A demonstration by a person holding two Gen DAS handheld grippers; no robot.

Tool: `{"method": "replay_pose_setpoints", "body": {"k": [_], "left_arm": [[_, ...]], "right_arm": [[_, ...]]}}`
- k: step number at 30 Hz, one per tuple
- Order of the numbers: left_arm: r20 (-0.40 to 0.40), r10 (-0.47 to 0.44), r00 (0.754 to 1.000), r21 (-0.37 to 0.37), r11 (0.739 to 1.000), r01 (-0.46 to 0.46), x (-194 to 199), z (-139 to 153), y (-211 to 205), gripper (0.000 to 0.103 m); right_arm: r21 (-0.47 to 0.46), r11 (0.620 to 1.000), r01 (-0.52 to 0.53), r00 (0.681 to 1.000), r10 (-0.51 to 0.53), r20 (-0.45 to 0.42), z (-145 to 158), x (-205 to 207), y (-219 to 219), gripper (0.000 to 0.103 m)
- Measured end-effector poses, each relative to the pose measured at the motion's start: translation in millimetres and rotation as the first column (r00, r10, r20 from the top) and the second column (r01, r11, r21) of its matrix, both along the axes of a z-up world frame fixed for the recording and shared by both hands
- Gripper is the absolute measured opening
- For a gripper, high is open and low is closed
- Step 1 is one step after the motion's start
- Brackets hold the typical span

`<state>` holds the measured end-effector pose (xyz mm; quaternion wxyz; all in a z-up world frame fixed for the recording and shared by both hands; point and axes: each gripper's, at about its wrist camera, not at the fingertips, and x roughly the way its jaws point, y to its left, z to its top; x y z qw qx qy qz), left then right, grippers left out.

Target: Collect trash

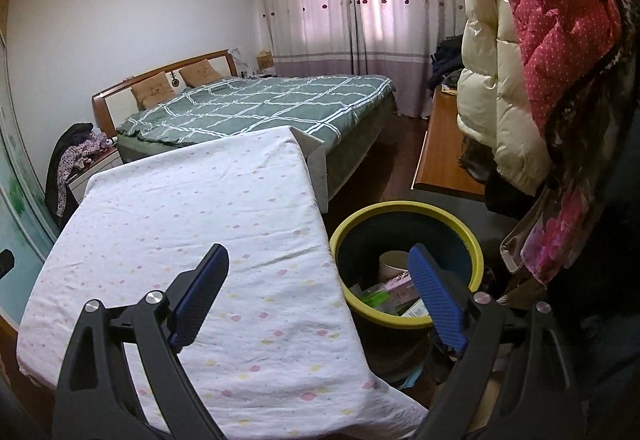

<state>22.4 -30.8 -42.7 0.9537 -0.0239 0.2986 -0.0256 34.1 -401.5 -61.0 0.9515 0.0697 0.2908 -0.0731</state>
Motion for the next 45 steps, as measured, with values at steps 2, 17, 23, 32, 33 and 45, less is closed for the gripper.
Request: {"method": "replay_pose_setpoints", "body": {"k": [2,17,23,32,33,45], "left_arm": [[-0.003,-0.001,1.000,-0.002,1.000,0.001,1.6,0.7,-0.6,0.098],[-0.001,0.005,1.000,0.003,1.000,-0.005,1.4,-0.4,-3.7,0.098],[-0.003,0.004,1.000,0.003,1.000,-0.004,1.5,-1.3,-4.6,0.098],[-0.006,0.005,1.000,0.008,1.000,-0.005,1.9,-3.7,-5.6,0.098],[-0.007,0.005,1.000,0.007,1.000,-0.005,2.1,-3.4,-4.9,0.098],[-0.007,0.005,1.000,0.006,1.000,-0.005,1.9,-3.3,-5.0,0.098]], "right_arm": [[-0.001,1.000,-0.003,1.000,0.003,-0.001,-0.2,0.7,1.2,0.087],[-0.001,1.000,-0.009,1.000,0.009,-0.008,-2.6,3.5,5.6,0.087],[0.000,1.000,-0.009,1.000,0.009,-0.008,-3.4,3.8,5.9,0.087],[0.000,1.000,-0.010,1.000,0.010,-0.009,-3.3,4.0,5.3,0.087],[0.000,1.000,-0.009,1.000,0.009,-0.009,-3.9,4.3,5.4,0.087],[0.001,1.000,-0.010,1.000,0.010,-0.010,-3.4,4.3,4.9,0.087]]}}
